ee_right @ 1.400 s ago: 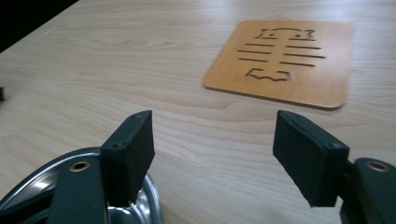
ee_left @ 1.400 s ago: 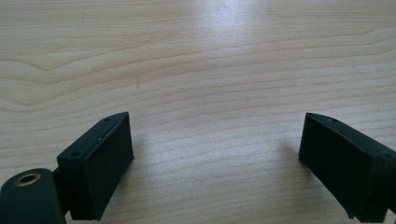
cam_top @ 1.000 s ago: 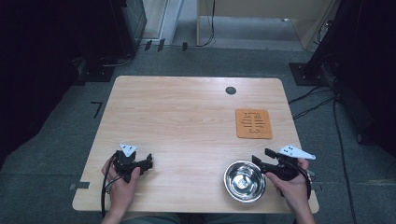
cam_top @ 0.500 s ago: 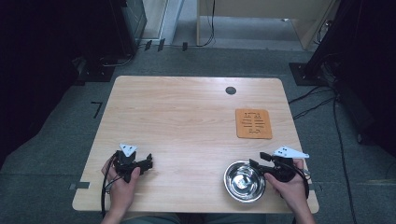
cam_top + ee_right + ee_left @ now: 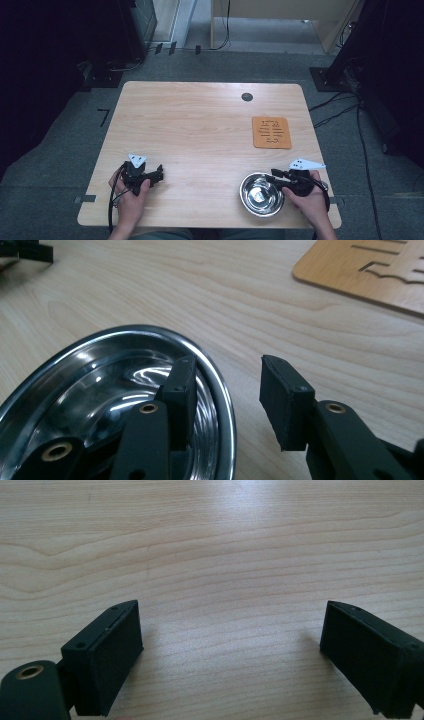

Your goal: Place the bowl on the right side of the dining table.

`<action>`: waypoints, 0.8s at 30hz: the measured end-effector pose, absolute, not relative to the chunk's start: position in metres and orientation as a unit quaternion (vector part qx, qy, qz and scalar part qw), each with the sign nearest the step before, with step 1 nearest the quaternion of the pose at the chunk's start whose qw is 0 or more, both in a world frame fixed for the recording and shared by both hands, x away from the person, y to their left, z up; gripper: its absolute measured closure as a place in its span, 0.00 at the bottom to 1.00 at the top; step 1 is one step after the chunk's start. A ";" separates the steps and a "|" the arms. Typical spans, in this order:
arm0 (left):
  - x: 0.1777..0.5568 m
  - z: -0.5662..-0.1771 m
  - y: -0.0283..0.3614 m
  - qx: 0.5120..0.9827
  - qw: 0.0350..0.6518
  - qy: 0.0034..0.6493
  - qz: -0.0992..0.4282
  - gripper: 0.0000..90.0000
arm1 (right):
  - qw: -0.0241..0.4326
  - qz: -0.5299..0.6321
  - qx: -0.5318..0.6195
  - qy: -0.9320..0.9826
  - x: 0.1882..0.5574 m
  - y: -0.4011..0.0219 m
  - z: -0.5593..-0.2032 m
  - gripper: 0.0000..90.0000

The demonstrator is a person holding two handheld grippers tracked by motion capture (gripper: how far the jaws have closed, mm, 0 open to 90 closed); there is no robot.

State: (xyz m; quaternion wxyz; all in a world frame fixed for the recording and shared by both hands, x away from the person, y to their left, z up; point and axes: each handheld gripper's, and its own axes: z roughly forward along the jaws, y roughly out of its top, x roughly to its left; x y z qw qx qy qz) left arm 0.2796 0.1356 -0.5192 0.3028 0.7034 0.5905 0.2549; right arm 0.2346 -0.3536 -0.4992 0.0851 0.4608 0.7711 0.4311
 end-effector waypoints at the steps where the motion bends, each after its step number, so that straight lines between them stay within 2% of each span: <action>1: 0.280 -0.519 0.136 0.703 0.303 0.590 0.255 0.11 | 0.085 0.429 0.458 0.774 0.235 -0.353 -0.499 0.71; 9: 0.280 -0.519 0.136 0.703 0.303 0.590 0.255 0.10 | 0.076 0.414 0.455 0.785 0.235 -0.351 -0.502 0.74; 12: 0.280 -0.519 0.136 0.703 0.303 0.590 0.255 0.11 | 0.063 0.413 0.456 0.786 0.236 -0.353 -0.503 0.76; 13: 0.280 -0.519 0.136 0.703 0.303 0.590 0.255 0.11 | 0.046 0.412 0.466 0.781 0.236 -0.354 -0.503 0.79; 19: 0.280 -0.519 0.136 0.703 0.303 0.590 0.255 0.10 | 0.036 0.410 0.475 0.778 0.235 -0.353 -0.503 0.84; 24: 0.280 -0.519 0.136 0.703 0.303 0.590 0.255 0.10 | 0.007 0.414 0.490 0.767 0.236 -0.355 -0.503 0.87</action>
